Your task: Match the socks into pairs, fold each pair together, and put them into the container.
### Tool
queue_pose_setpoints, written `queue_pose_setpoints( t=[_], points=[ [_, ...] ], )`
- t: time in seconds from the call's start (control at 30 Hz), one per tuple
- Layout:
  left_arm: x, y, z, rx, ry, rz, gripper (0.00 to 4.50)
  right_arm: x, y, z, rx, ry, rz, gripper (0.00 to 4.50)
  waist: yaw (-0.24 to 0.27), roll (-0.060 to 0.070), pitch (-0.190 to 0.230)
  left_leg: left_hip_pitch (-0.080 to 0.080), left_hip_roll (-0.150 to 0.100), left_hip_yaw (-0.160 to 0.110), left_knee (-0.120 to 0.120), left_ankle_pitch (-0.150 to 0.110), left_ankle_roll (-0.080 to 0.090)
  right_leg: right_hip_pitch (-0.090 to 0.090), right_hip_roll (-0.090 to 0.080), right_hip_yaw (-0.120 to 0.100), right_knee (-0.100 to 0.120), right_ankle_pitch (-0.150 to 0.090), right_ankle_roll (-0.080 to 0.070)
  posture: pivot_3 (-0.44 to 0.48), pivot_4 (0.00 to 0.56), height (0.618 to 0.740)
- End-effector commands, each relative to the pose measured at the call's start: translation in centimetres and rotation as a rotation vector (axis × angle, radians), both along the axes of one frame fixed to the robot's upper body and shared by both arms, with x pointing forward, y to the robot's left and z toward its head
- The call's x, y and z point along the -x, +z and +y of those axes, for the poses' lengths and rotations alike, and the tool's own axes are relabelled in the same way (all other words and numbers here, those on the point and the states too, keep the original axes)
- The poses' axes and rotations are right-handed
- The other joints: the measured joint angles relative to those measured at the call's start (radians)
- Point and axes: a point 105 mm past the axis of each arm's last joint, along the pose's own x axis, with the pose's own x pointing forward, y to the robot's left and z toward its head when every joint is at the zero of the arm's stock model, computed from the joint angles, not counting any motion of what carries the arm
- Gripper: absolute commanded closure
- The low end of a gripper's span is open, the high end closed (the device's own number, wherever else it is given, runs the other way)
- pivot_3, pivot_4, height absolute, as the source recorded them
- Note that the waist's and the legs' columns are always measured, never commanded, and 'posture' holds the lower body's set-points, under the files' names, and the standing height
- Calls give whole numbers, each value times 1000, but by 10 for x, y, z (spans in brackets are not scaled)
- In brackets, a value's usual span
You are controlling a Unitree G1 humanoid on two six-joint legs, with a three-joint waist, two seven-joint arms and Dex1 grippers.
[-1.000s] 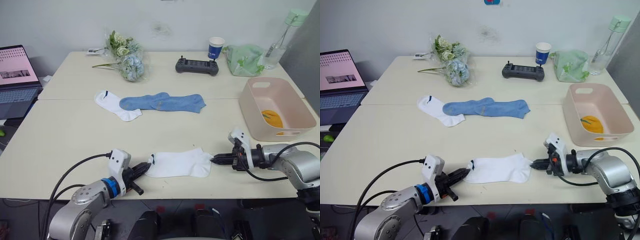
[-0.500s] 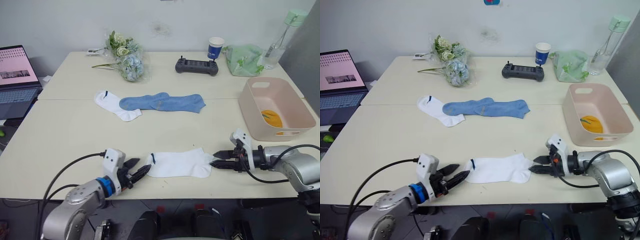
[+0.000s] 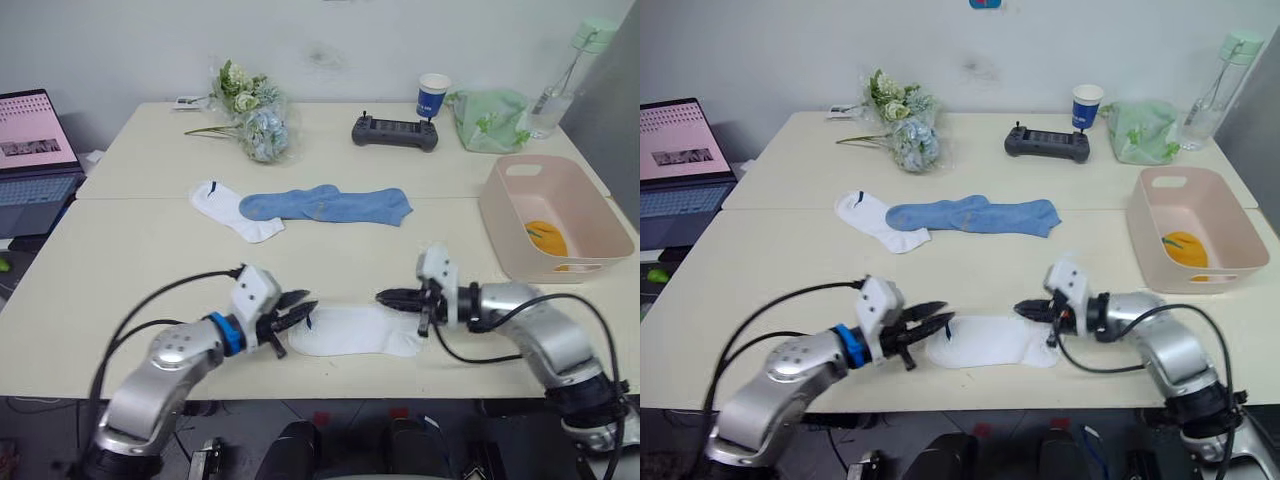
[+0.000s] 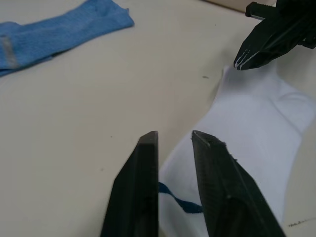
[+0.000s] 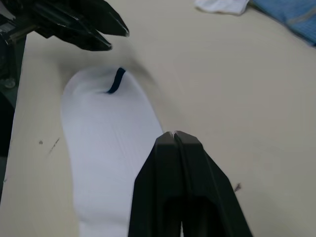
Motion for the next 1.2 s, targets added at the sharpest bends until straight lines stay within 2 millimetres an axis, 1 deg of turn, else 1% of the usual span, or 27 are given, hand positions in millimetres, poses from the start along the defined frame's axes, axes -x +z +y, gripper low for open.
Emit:
queue_pose_setpoints(
  t=[0.03,0.07,0.17,0.23,0.4,0.47,0.6,0.67,0.73,0.8,0.93,1.07,1.17,1.2],
  points=[
    [0,-10,-1,-36,13,-47,4450,2,-11,-3,37,-14,-47,4500,0,0,0,0,0,0,0,0,0,0,0,0,0,0,0,0,150,740],
    [1,-17,0,-56,16,-38,4450,3,-16,-5,46,-20,-42,4500,0,0,0,0,0,0,0,0,0,0,0,0,0,0,0,0,150,740],
    [4,-37,11,-100,35,-3,4450,4,-21,-15,55,-52,-35,4500,-1,0,0,0,0,0,0,0,0,0,0,1,0,0,0,0,150,740],
    [3,-40,16,-103,50,3,4450,5,-24,-23,89,-52,-42,4500,0,0,0,1,0,0,0,0,0,1,0,0,0,0,0,0,150,740],
    [5,-35,23,-81,60,-1,4450,3,-22,-43,119,-90,-45,4500,0,0,0,2,0,0,0,0,0,2,0,0,0,0,0,0,150,740],
    [7,-31,24,-61,48,-7,4450,2,-15,-47,109,-94,-54,4500,-1,0,0,2,0,0,0,0,0,2,0,0,0,0,0,0,150,740],
    [14,-13,18,3,-4,-36,4450,10,6,-38,37,-38,-64,4500,-1,0,0,2,0,0,0,0,0,2,1,0,0,0,0,0,150,740],
    [17,-7,15,15,-33,-43,4450,17,11,-31,7,-5,-48,4500,0,0,0,2,0,-1,0,0,0,2,1,0,0,0,0,0,150,740],
    [24,-9,10,-2,-79,-27,4450,24,7,-26,11,28,-21,4500,0,0,0,2,0,-1,0,0,0,2,1,0,0,0,0,0,150,740],
    [31,-20,8,-63,-125,5,4450,31,-7,-27,69,53,-2,4500,0,0,0,2,0,-1,0,0,0,2,0,0,0,0,0,0,150,740],
    [31,-32,13,-111,-89,35,4450,34,-23,-38,141,36,15,4500,1,0,0,2,0,0,0,0,1,2,1,0,0,0,0,0,150,740],
    [33,-35,21,-123,-68,55,4450,37,-27,-51,187,24,12,4500,1,0,0,3,0,-1,0,-2,3,3,1,-1,0,0,0,0,150,740],
    [31,-32,25,-115,-53,52,4450,35,-26,-59,198,9,8,4500,2,0,0,3,0,-1,0,-2,3,4,1,-1,-1,0,0,0,150,740],
    [31,-26,23,-81,-47,50,4450,35,-24,-59,189,2,5,4500,2,0,0,4,0,-1,0,-2,3,4,1,-1,-1,0,0,0,150,740]
  ],
)
